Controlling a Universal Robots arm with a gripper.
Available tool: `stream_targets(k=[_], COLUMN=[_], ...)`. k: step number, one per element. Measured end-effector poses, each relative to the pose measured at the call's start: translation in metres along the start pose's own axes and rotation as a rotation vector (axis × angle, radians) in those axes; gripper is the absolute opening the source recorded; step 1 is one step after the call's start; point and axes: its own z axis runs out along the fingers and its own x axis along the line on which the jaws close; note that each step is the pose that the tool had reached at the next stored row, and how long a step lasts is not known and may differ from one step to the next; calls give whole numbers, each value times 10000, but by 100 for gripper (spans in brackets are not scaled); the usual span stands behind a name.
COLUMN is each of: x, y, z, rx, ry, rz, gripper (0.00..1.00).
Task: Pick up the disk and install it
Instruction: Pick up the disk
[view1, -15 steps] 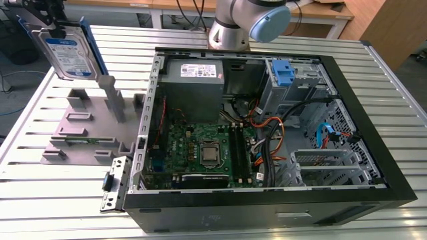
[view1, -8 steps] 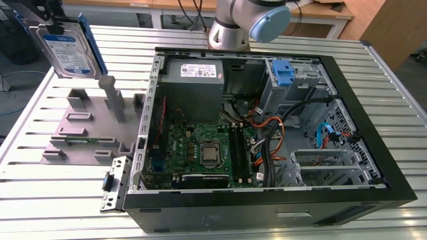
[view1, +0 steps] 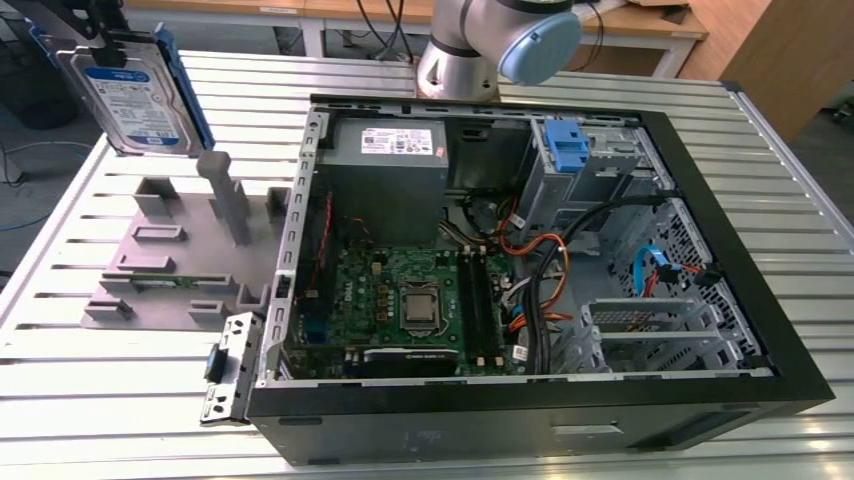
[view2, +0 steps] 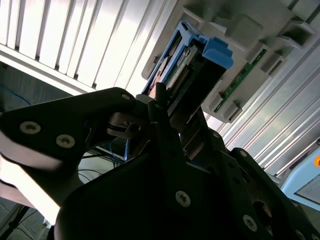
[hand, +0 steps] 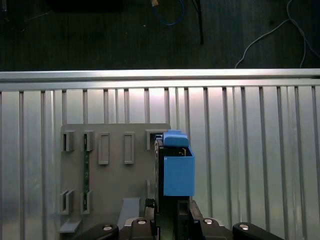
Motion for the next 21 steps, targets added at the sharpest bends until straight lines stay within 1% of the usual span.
stream_targets(k=[6,10,16,21], x=[0,-3,-13,-22], y=[1,1,4,7], z=[-2,-34,-146,-257], rx=[-1,0,0,0], ry=[0,0,0,0], rz=[0,0,0,0], gripper=[35,35,35,35])
